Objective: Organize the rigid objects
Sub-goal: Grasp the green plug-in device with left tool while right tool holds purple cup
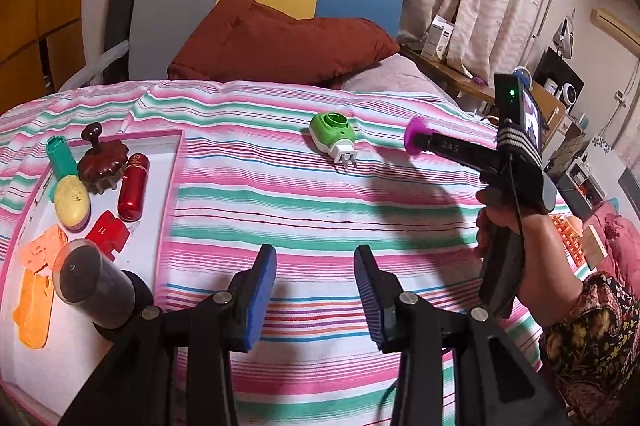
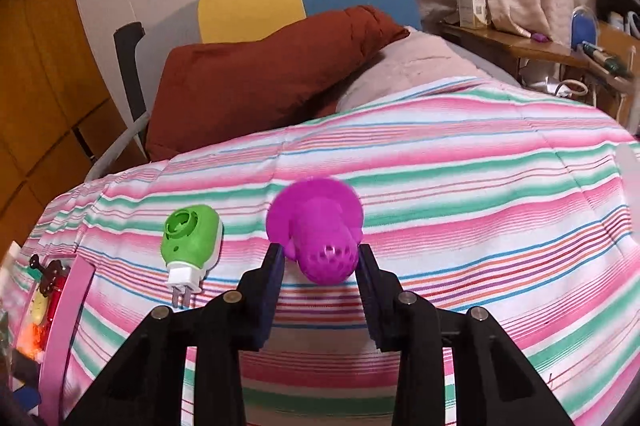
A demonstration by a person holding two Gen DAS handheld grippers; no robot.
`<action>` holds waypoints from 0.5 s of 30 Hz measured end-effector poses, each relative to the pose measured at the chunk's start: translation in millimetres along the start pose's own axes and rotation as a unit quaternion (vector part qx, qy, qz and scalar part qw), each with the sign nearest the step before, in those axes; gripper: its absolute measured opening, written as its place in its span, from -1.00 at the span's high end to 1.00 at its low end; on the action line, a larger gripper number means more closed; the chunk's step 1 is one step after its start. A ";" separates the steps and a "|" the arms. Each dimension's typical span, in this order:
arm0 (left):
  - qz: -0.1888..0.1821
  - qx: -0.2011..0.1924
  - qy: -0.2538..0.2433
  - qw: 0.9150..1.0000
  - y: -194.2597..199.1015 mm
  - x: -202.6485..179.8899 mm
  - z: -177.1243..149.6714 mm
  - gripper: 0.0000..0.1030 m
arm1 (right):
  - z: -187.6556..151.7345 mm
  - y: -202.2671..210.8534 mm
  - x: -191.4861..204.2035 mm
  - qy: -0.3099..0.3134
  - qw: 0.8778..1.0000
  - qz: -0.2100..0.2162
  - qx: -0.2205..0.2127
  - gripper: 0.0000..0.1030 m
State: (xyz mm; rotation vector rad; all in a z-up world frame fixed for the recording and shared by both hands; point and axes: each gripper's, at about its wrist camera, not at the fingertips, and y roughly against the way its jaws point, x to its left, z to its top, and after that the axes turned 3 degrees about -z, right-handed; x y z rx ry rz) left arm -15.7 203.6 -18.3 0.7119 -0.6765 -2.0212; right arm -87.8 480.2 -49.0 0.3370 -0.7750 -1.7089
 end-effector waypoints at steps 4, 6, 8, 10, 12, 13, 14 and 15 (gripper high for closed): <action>0.005 0.000 0.005 1.000 0.3 2.0 0.4 0.22 | 2.8 -3.7 11.3 0.020 1.000 0.004 -0.001 0.27; 0.005 0.000 0.006 1.000 0.9 2.1 0.3 0.22 | 2.5 -7.7 11.5 0.016 1.000 0.009 0.003 0.27; 0.006 -0.002 0.007 1.000 1.8 1.7 0.2 0.22 | 1.7 -10.0 7.0 -0.001 1.000 0.023 0.005 0.11; 0.005 0.000 0.010 1.000 0.5 1.4 0.7 0.22 | 0.6 -11.8 5.3 -0.004 1.000 0.018 0.003 -0.11; 0.003 0.004 0.015 1.000 -2.6 -0.2 2.3 0.22 | 3.0 -19.9 7.7 0.007 1.000 0.016 0.003 -0.15; 0.001 0.006 0.017 1.000 -3.7 -1.4 3.5 0.22 | 4.2 -25.9 9.5 0.012 1.000 0.008 0.010 -0.14; -0.001 0.006 0.017 1.000 -4.8 -2.9 5.1 0.22 | 5.7 -32.9 9.3 0.013 1.000 0.000 0.019 -0.15; -0.001 0.006 0.016 1.000 -5.7 -5.1 7.0 0.22 | 7.6 -40.0 7.3 0.005 1.000 -0.002 0.024 -0.14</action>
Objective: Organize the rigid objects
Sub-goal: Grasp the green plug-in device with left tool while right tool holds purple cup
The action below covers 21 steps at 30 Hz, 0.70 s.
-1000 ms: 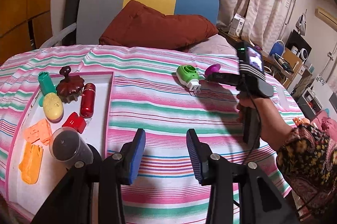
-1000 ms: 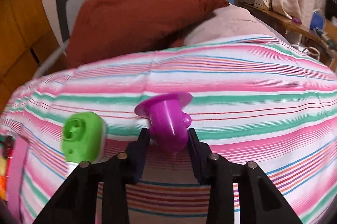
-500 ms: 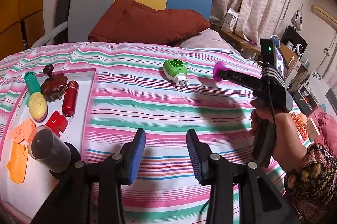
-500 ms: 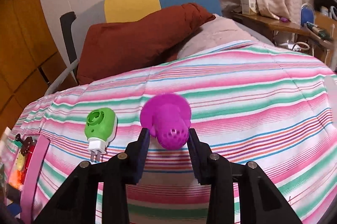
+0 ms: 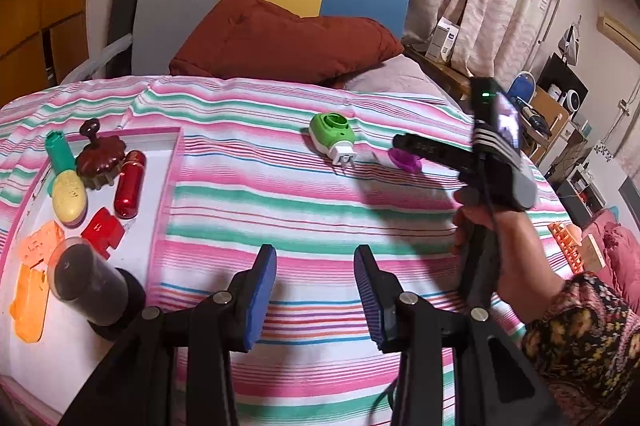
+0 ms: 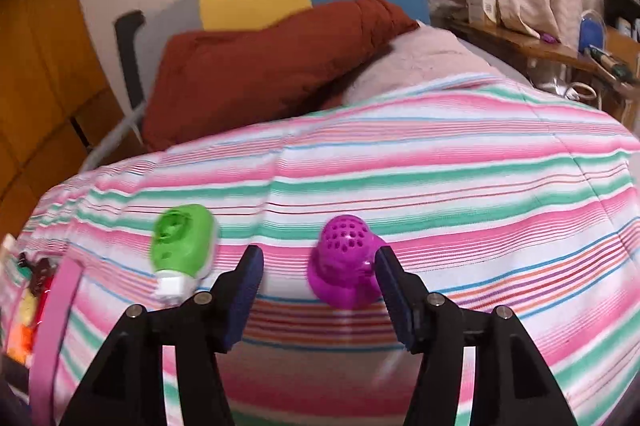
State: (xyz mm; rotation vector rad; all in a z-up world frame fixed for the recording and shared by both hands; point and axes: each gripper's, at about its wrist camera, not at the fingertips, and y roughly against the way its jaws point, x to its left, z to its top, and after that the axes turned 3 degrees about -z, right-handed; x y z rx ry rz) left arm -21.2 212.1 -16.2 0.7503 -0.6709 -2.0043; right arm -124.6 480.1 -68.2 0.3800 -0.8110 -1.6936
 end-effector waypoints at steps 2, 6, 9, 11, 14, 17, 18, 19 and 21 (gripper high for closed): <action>0.001 -0.002 0.002 1.000 -1.6 -3.7 4.1 0.22 | 1.9 -8.7 -6.6 -0.021 1.000 0.010 0.008 0.17; 0.004 -0.006 0.007 1.000 -10.9 -11.8 16.6 0.22 | -1.7 -11.9 -14.1 -0.037 0.999 0.020 0.015 0.36; 0.017 -0.003 0.017 1.000 -23.7 -17.6 27.6 0.22 | -10.8 1.6 -16.5 -0.037 0.999 0.019 0.010 0.36; 0.031 0.000 0.027 0.999 -36.8 -22.1 37.3 0.22 | -19.2 14.0 -20.8 -0.045 0.999 0.017 0.000 0.36; 0.042 0.006 0.042 0.998 -58.0 -28.0 51.6 0.19 | -27.3 26.9 -28.6 -0.063 0.998 0.013 -0.015 0.36; 0.049 0.007 0.034 0.998 -82.2 -38.4 67.7 -0.04 | -34.6 30.4 -33.8 -0.081 0.996 0.018 -0.015 0.36; 0.055 0.004 0.019 0.998 -91.3 -43.4 74.1 -0.18 | -35.6 29.4 -35.4 -0.085 0.996 0.019 -0.013 0.36; 0.062 0.006 0.001 0.998 -101.7 -48.5 80.5 -0.31 | -36.5 27.6 -37.1 -0.091 0.996 0.020 -0.009 0.36; 0.075 0.011 -0.024 0.997 -119.6 -54.7 90.1 -0.38 | -36.4 23.6 -41.1 -0.099 0.995 0.028 -0.003 0.34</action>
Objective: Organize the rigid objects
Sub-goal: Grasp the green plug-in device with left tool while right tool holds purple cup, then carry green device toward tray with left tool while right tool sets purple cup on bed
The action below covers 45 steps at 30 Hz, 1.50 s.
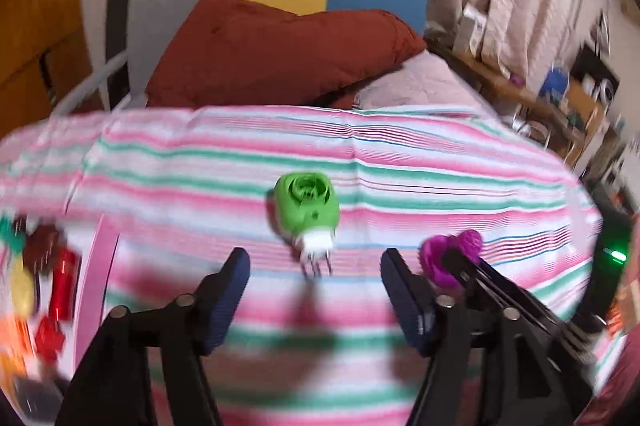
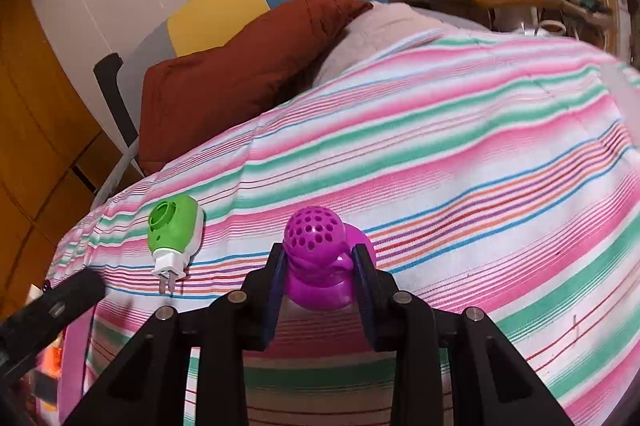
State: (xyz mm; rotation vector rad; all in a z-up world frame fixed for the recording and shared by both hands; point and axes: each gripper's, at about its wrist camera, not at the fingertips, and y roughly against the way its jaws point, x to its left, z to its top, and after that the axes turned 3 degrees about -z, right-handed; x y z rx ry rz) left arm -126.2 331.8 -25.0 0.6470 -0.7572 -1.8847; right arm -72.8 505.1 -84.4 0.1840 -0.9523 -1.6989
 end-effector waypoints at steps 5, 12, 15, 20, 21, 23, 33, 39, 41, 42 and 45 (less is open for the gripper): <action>0.034 0.030 -0.018 0.999 -43.6 -3.8 17.8 -0.50 | -0.4 -4.1 -1.4 -0.002 1.000 0.005 0.004 0.31; 0.065 0.046 -0.021 0.997 -82.9 0.9 26.8 -0.51 | -2.1 -3.6 -4.3 -0.010 1.000 0.014 -0.001 0.31; 0.067 0.057 -0.032 0.996 -96.8 2.2 22.0 -0.51 | -2.5 -4.0 -4.0 -0.011 1.000 0.013 -0.002 0.31; 0.030 0.017 0.013 0.999 -86.8 19.2 17.2 -0.06 | -2.4 -5.3 -6.7 -0.017 1.000 0.019 -0.004 0.31; 0.018 0.014 0.022 1.000 -84.6 22.9 16.9 -0.06 | -2.3 -5.3 -7.1 -0.018 1.000 0.019 -0.005 0.31; 0.007 0.010 0.031 0.999 -79.4 28.0 13.1 -0.06 | -2.3 -6.0 -6.3 -0.017 1.000 0.017 -0.005 0.31; -0.013 -0.009 -0.004 1.000 -25.8 23.2 -26.1 -0.06 | -1.9 -5.5 -5.5 -0.016 1.000 0.015 -0.005 0.31; -0.027 -0.037 -0.028 0.999 18.6 17.4 -50.6 -0.05 | -1.9 -4.6 -5.4 -0.016 1.000 0.009 -0.007 0.31; -0.034 -0.052 -0.049 0.997 37.8 15.0 -58.2 -0.05 | -1.5 -4.3 -4.4 -0.014 1.000 0.003 -0.007 0.31; -0.037 -0.054 -0.052 0.997 42.3 15.7 -60.5 -0.05 | -1.5 -4.0 -3.8 -0.012 1.000 0.000 -0.007 0.31; -0.049 -0.060 -0.052 0.996 60.1 16.9 -66.1 -0.05 | -2.2 -3.1 -0.7 -0.004 1.000 -0.010 -0.007 0.31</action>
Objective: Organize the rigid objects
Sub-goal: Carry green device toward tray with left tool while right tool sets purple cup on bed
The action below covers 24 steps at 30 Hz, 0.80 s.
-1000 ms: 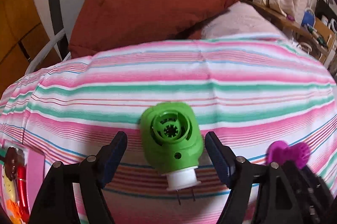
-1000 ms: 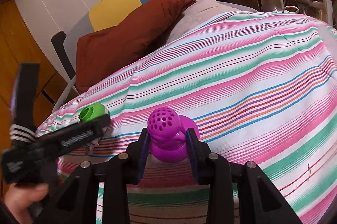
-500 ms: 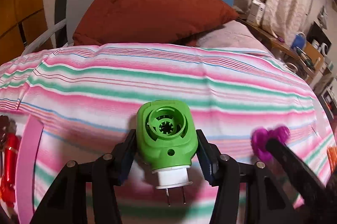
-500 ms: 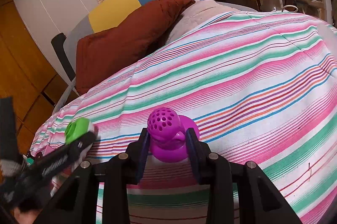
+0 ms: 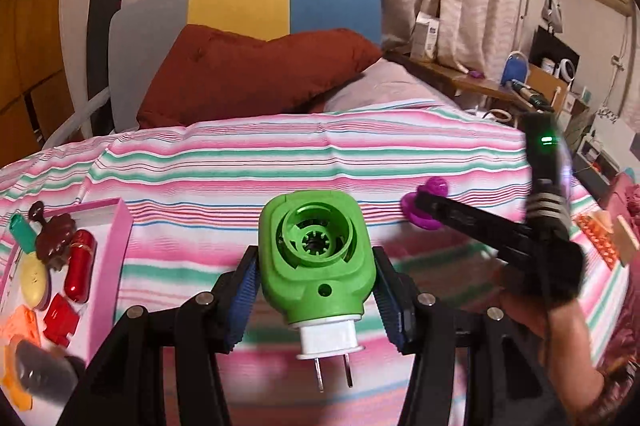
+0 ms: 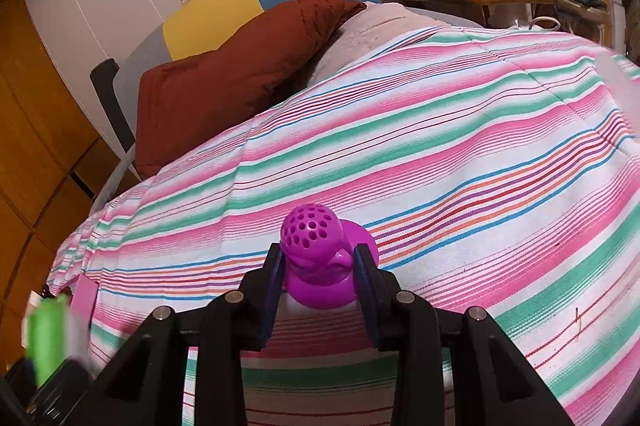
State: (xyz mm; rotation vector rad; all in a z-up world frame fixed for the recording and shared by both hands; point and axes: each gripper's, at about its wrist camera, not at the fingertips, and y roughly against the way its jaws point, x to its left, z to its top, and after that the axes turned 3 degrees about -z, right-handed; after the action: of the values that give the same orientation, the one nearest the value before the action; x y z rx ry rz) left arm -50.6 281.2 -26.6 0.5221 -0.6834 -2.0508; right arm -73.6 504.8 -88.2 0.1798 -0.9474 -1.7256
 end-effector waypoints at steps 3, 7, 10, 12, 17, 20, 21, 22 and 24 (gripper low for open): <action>-0.005 -0.004 0.003 1.000 17.6 4.0 -3.8 -0.05 | -3.1 4.6 3.2 0.008 1.000 -0.002 -0.002 0.31; -0.015 -0.008 0.006 1.000 38.1 9.3 -8.8 -0.05 | -7.6 14.7 7.8 0.021 1.000 -0.003 -0.015 0.31; -0.018 -0.014 0.005 1.000 49.8 11.8 -12.8 -0.05 | -10.6 17.7 11.9 0.031 0.999 -0.002 -0.015 0.31; -0.023 -0.016 0.012 1.000 59.9 16.2 -16.5 -0.05 | -12.1 19.9 13.9 0.036 0.999 -0.002 -0.016 0.31; -0.030 -0.029 0.020 0.999 87.0 28.7 -26.7 -0.05 | -18.8 26.4 19.4 0.049 0.999 0.004 -0.014 0.31; -0.031 -0.035 0.022 0.999 102.4 37.9 -32.2 -0.05 | -22.7 29.6 23.6 0.057 0.998 0.004 -0.014 0.31; -0.030 -0.039 0.025 0.998 107.9 41.5 -34.4 -0.05 | -24.0 30.7 25.7 0.060 0.998 0.003 -0.014 0.31; -0.030 -0.041 0.027 0.998 111.2 44.2 -35.8 -0.05 | -25.3 31.9 27.4 0.063 0.998 0.003 -0.014 0.31; -0.029 -0.044 0.035 0.998 119.3 53.0 -38.9 -0.05 | -28.4 35.7 31.2 0.070 0.997 0.006 -0.016 0.31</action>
State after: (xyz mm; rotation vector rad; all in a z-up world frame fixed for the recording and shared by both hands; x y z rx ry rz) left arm 18.5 171.4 15.0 0.5648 -0.5389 -2.0965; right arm -43.5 461.1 -73.1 0.2710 -0.8159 -1.6926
